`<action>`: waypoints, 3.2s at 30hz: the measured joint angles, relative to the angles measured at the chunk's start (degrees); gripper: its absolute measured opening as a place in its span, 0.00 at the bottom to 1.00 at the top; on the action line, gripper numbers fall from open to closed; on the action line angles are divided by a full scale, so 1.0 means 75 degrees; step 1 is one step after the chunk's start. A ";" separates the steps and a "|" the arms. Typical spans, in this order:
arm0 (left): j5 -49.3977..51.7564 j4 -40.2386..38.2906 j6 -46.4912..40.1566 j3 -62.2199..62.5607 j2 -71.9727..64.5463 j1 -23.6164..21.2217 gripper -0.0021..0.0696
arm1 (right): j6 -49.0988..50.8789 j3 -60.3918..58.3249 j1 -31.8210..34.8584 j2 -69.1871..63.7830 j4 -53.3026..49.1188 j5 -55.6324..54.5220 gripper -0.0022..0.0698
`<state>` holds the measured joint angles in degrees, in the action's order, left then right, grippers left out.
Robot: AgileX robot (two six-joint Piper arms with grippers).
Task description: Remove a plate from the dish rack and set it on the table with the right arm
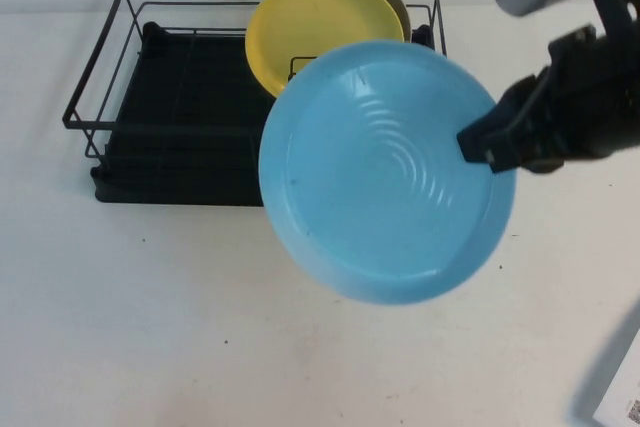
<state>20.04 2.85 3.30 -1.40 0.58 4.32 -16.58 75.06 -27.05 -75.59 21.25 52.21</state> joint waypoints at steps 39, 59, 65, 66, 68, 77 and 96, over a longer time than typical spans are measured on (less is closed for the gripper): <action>0.0000 0.0000 0.0000 0.0000 0.0000 0.0000 0.02 | 0.0531 -0.2071 -0.0677 -0.3157 0.3401 -0.3325 0.12; 0.0000 0.0000 0.0000 0.0000 0.0000 0.0000 0.02 | 0.0586 -0.2002 -0.0488 -0.3819 0.3406 -0.3374 0.25; 0.0000 0.0000 0.0000 0.0000 0.0000 0.0000 0.02 | 0.0555 -0.2002 -0.0463 -0.3881 0.3080 -0.3461 0.42; 0.0000 0.0000 0.0000 0.0000 0.0000 0.0000 0.02 | 0.0555 -0.2002 -0.0463 -0.3881 0.3063 -0.3466 0.43; 0.0000 0.0000 0.0000 0.0000 0.0000 0.0000 0.02 | 0.0555 -0.2002 -0.0463 -0.3881 0.3052 -0.3466 0.44; 0.0000 0.0000 0.0000 0.0000 0.0000 0.0000 0.02 | 0.0555 -0.2002 -0.0444 -0.3336 0.2156 -0.2616 0.34; 0.0000 0.0000 0.0000 0.0000 0.0000 0.0000 0.02 | 0.0539 -0.3178 -0.0444 0.1181 0.0564 -0.0307 0.01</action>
<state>20.04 2.85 3.30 -1.40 0.58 4.32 -12.54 51.22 -30.38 -66.73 25.49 49.90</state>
